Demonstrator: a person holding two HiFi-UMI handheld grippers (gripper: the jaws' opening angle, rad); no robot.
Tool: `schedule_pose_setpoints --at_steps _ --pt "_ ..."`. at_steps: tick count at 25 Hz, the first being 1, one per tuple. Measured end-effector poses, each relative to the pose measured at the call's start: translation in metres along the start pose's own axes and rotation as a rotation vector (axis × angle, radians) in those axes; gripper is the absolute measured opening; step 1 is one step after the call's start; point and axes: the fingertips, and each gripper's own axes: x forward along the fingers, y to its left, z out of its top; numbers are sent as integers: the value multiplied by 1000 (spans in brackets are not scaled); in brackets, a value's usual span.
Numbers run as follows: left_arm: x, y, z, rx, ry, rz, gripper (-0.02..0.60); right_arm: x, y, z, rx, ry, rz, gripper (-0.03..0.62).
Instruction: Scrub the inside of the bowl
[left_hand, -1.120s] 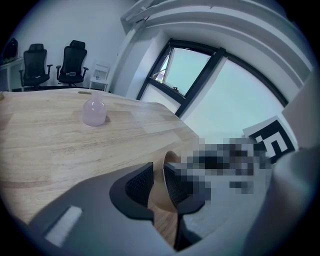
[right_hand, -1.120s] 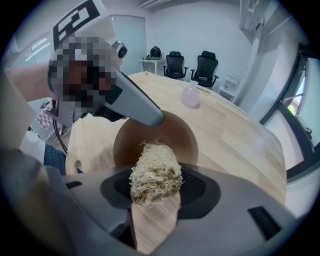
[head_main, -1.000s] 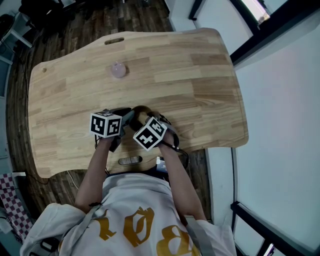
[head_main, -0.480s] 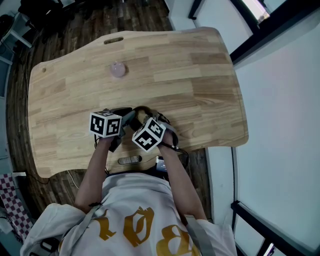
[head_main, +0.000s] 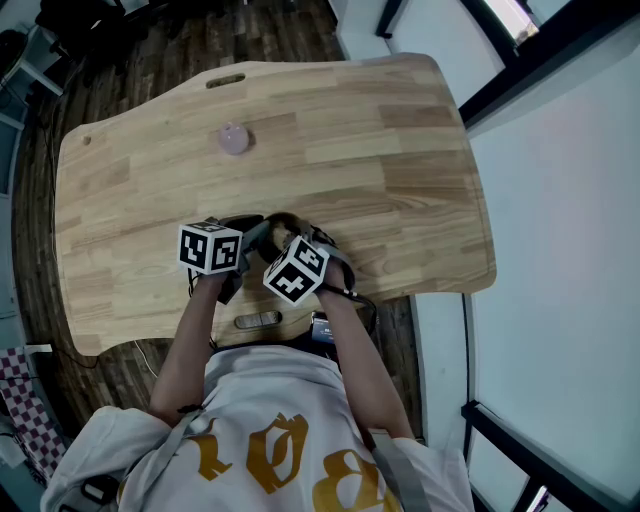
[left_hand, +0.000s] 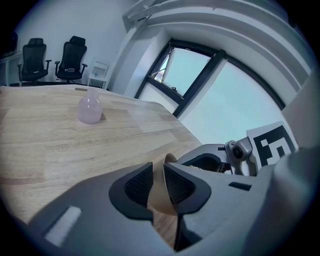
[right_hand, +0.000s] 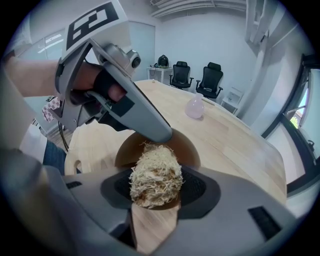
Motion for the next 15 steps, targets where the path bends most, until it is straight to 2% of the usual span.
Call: schedule_pose_setpoints --at_steps 15 --pt "2 4 -3 -33 1 9 58 3 17 -7 -48 17 84 193"
